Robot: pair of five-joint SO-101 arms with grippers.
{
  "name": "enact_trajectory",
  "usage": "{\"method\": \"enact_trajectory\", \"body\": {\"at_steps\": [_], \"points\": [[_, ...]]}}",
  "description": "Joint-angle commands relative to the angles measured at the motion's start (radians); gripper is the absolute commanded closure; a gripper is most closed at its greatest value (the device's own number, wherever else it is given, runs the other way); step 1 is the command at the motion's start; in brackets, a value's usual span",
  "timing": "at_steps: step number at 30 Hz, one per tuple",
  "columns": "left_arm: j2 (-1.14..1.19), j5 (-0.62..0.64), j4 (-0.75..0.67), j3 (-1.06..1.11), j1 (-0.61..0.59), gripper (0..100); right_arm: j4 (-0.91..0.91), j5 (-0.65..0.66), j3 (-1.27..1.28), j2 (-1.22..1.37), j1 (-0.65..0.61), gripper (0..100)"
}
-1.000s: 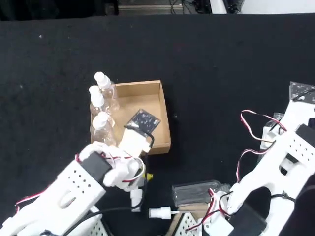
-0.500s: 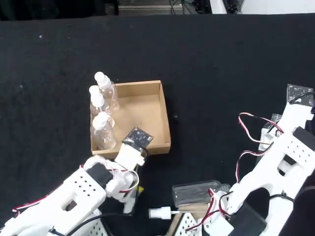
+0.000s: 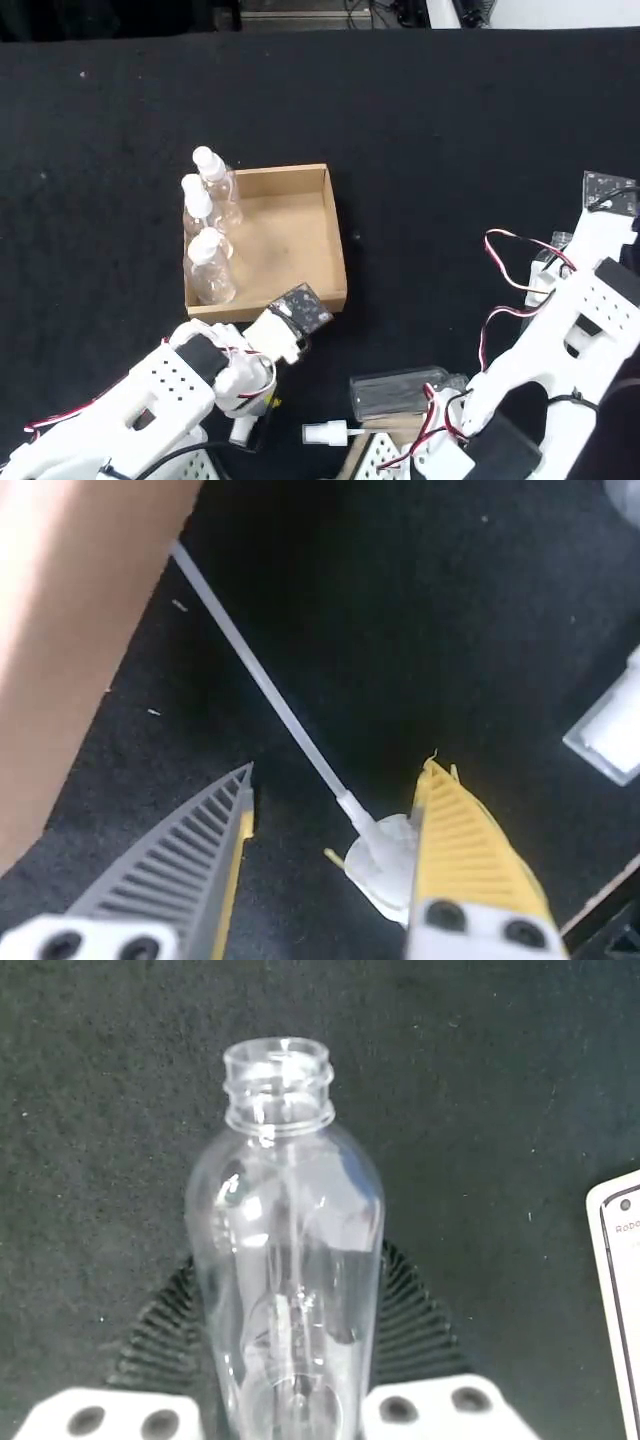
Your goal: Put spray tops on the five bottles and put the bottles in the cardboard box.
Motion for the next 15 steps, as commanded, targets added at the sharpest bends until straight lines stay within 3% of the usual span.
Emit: {"method": "enact_trajectory", "body": {"at_steps": [1, 6, 15], "points": [[0.003, -0.034, 0.052, -0.025, -0.041, 77, -0.018, 0.005, -0.004, -0.053, 0.015, 98.7], [0.003, -0.057, 0.083, -0.038, -0.189, 77, -0.018, 0.005, -0.008, -0.053, 0.015, 98.7], [0.003, -0.454, 0.158, -0.042, -0.369, 77, -0.018, 0.005, -0.010, -0.053, 0.014, 98.7]]}}
